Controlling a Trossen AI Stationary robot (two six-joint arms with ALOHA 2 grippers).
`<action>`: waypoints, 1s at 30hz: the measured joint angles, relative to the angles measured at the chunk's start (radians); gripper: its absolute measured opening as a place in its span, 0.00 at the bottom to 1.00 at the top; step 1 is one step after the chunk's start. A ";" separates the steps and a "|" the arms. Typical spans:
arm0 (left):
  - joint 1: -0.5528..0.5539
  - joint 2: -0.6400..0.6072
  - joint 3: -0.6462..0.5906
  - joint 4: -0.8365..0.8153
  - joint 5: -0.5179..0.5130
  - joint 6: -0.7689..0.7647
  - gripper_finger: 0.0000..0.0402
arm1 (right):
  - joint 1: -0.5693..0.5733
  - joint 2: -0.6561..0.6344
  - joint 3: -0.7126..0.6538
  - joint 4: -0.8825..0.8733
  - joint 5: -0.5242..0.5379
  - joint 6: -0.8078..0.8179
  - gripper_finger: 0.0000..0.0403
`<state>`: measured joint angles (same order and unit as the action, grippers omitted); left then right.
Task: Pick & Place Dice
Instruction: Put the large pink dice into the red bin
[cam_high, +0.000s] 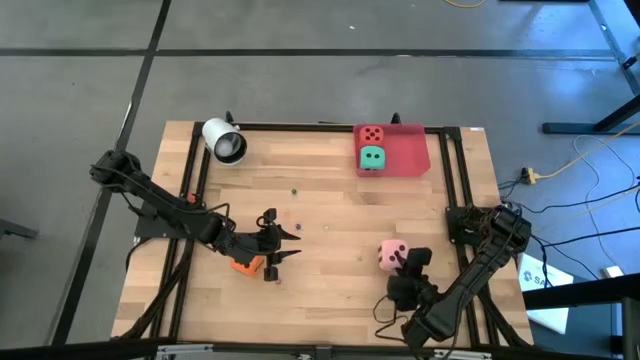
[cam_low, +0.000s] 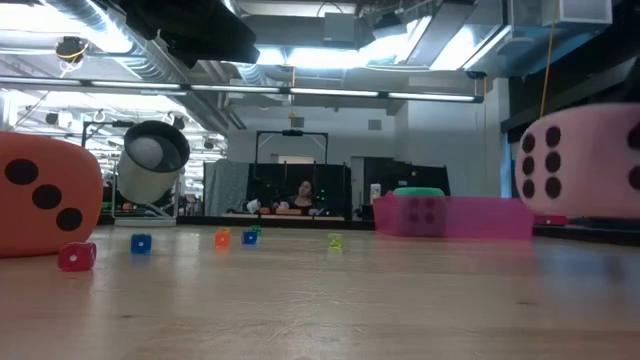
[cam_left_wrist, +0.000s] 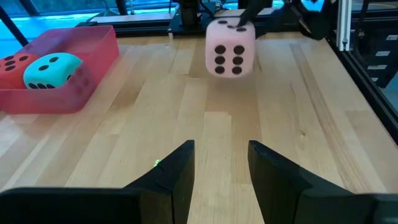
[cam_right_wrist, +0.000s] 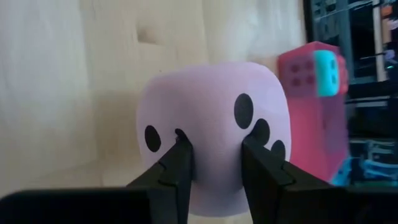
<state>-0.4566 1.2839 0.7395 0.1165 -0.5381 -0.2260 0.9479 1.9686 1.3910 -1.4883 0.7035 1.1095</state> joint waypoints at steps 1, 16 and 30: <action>0.000 0.000 0.000 0.000 0.000 0.000 0.36 | -0.002 0.000 0.010 -0.024 0.001 -0.002 0.23; 0.000 0.000 0.000 0.013 0.006 0.001 0.36 | -0.141 -0.181 0.033 -0.082 0.226 -0.112 0.21; 0.000 0.000 0.000 0.015 0.001 0.012 0.36 | -0.472 -0.410 0.033 -0.082 0.186 -0.502 0.19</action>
<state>-0.4564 1.2839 0.7395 0.1314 -0.5369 -0.2138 0.4757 1.5590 1.4239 -1.5700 0.8898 0.6077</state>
